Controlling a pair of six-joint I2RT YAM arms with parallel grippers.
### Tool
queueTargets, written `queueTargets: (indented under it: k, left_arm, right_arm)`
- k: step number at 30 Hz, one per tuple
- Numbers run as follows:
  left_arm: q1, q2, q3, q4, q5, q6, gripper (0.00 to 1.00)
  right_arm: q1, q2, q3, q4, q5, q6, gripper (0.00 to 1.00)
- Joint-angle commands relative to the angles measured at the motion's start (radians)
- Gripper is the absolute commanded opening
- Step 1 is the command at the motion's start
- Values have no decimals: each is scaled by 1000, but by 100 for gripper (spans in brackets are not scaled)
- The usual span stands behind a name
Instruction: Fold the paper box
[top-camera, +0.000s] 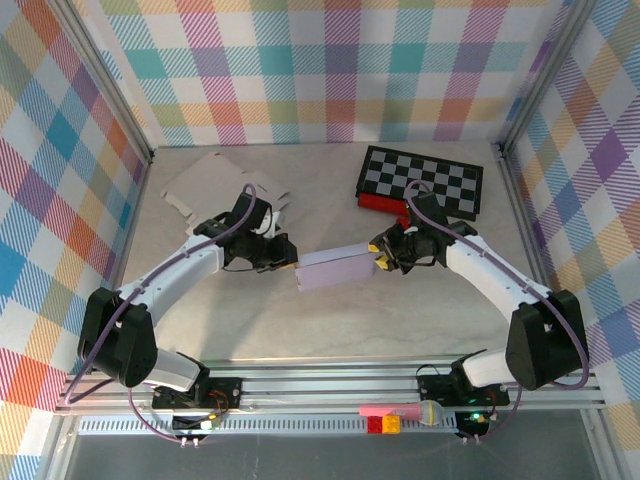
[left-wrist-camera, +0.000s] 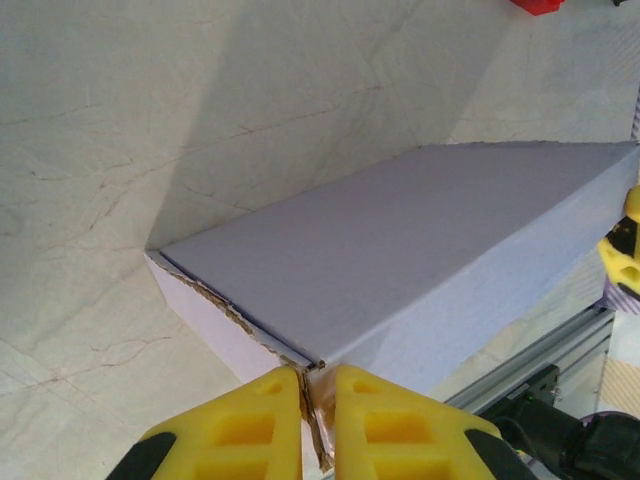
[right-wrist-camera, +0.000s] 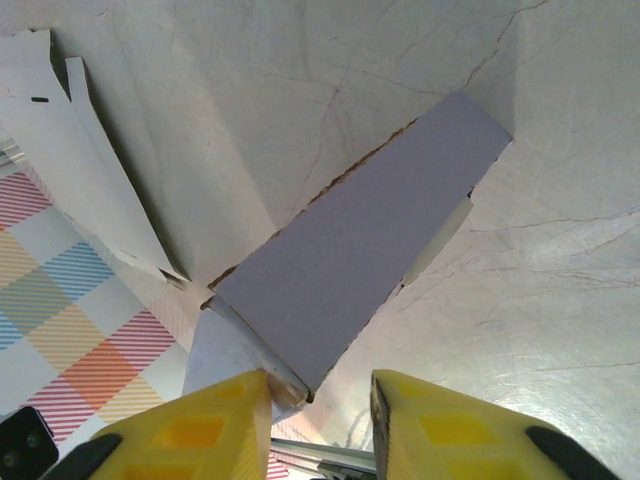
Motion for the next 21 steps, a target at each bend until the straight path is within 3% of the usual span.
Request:
queueTargets:
  k: [1, 7, 15, 21]
  left_arm:
    - [-57, 47, -56, -69, -48, 50, 11]
    - [-131, 1, -48, 4, -99, 61, 6]
    - [-307, -39, -83, 124, -246, 70, 7]
    - [-392, 20, -116, 152, -210, 46, 12]
  right_arm:
    - [-2, 51, -32, -233, 87, -12, 27]
    - [-5, -19, -13, -236, 131, -74, 27]
    - [-14, -99, -33, -352, 115, -200, 28]
    - [-58, -227, -164, -411, 144, -230, 30]
